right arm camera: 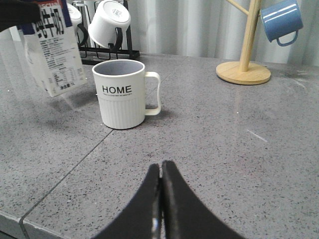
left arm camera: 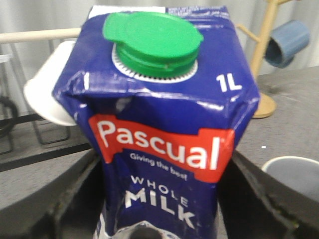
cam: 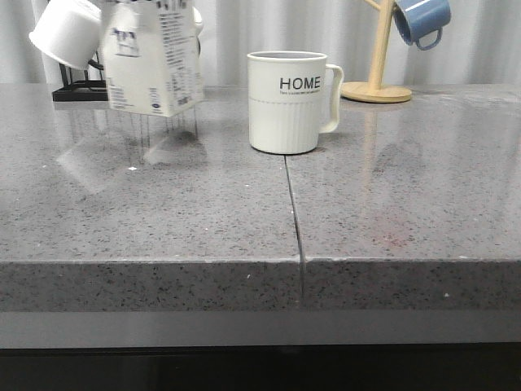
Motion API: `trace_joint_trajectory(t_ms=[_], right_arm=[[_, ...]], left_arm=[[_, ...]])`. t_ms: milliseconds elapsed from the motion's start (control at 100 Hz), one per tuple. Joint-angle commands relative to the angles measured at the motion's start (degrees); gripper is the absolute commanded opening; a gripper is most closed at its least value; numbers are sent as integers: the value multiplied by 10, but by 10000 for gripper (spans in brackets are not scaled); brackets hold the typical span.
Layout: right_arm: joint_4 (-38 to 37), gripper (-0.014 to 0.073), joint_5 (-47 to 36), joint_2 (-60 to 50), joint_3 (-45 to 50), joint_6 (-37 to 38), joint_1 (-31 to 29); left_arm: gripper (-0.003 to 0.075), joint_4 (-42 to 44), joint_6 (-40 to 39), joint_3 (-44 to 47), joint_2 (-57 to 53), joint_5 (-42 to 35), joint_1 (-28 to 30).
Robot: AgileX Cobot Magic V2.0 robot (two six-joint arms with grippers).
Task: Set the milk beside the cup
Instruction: 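Lift the milk carton and carry it beside the HOME mug, then set the carton down, open the left gripper and withdraw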
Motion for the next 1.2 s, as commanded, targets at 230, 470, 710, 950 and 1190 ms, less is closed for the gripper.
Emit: trace_joint_trajectory(t_ms=[230,470,710,950,1190], right_arm=[[-3,-67,-43,3,-14,0,0],[-3,-67,-43,3,-14,0,0],[-3,-67,-43,3,-14,0,0],[-3,-67,-43,3,-14,0,0],[-3,-67,-43,3,-14,0,0]], left_arm=[[294,-4,-7,-64,38,-64,-32],[294,-8,-7,-89,69,-63,-43],[294,-8,-7,-89,80,-44,-45],[382,-8,-7,-89,83,-13,-44],[664,-8,-7,-89,83,-15,-44]])
